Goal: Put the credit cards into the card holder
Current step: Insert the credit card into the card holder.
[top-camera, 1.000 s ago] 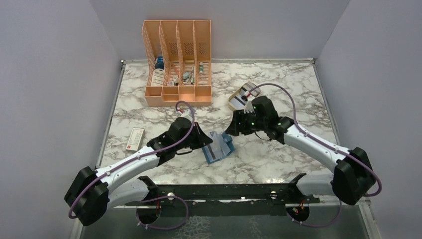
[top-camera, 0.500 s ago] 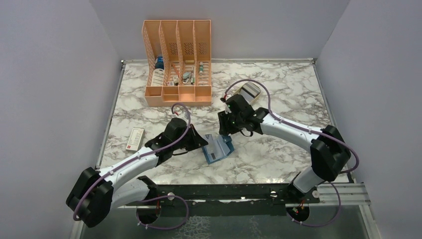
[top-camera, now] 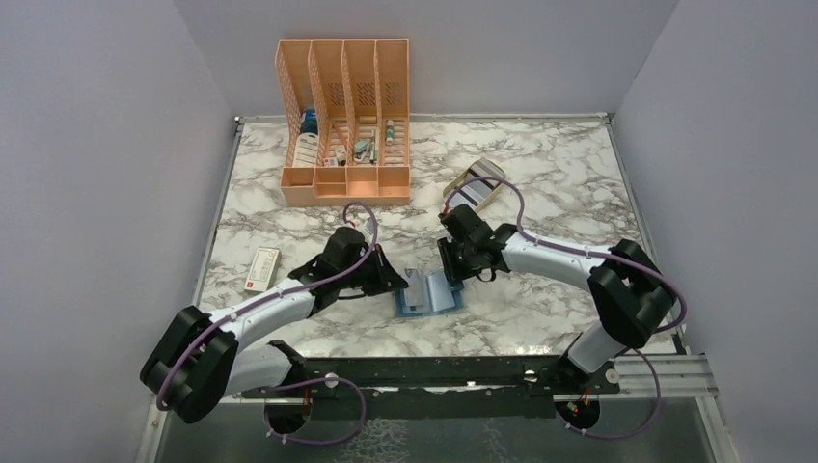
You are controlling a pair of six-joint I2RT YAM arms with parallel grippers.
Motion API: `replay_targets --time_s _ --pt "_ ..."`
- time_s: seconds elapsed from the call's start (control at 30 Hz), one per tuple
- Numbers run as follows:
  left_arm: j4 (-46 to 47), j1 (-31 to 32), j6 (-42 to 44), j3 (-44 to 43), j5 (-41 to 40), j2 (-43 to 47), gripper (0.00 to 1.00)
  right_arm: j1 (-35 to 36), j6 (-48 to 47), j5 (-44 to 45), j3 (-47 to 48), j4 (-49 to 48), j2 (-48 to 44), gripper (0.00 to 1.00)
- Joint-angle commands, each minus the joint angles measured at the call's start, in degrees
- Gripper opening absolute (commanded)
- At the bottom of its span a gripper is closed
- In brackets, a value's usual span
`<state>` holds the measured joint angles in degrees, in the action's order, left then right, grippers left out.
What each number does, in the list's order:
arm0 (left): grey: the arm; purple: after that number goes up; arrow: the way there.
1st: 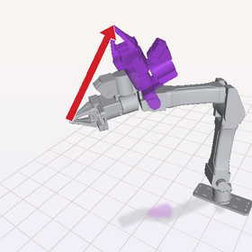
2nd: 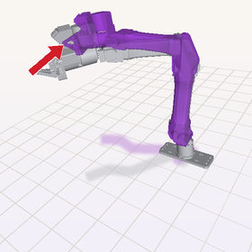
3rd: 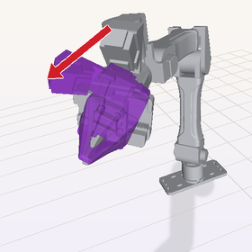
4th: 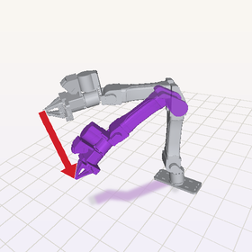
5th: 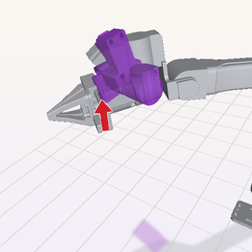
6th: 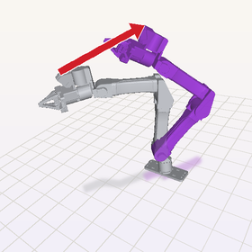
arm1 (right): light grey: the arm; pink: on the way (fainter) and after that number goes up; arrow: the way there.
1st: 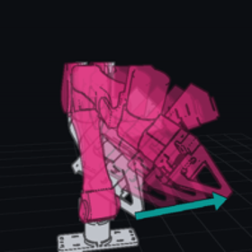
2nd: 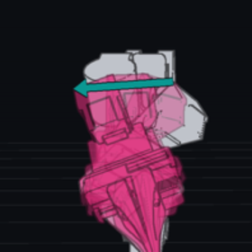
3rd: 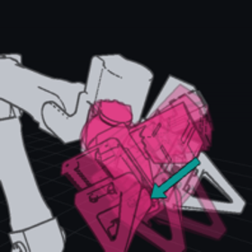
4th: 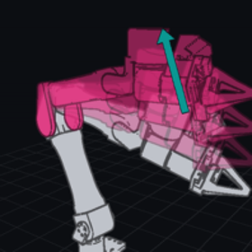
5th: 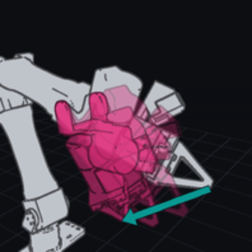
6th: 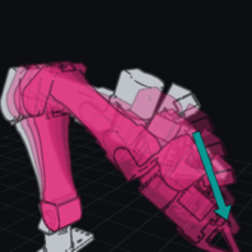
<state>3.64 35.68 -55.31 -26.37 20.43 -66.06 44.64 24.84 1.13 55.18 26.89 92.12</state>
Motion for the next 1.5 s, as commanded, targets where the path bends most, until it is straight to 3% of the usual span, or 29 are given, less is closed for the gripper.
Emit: replay_targets --time_s 0.0,0.2,0.63,1.0,1.47 --pt "1.2 -0.3 2.0 -2.2 2.9 -1.8 0.0 0.4 3.1 2.8 -2.5 -1.8 -2.9 0.31" --pt "2.4 -0.3 2.2 -2.4 4.6 -4.9 0.0 0.4 5.4 2.4 -6.4 -3.2 -5.8 0.3" --pt "10.7 -0.3 -1.7 -1.8 9.7 -8.9 0.0 1.5 4.6 1.7 0.3 3.5 -13.6 0.36" --pt "13.4 -0.3 -3.1 -2.0 12.2 -11.8 0.0 4.7 6.3 -2.7 0.9 -0.3 -12.3 0.25" --pt "13.3 -0.3 -3.2 -0.5 11.4 -11.4 0.0 5.0 5.9 5.4 0.6 2.8 -6.0 0.18"
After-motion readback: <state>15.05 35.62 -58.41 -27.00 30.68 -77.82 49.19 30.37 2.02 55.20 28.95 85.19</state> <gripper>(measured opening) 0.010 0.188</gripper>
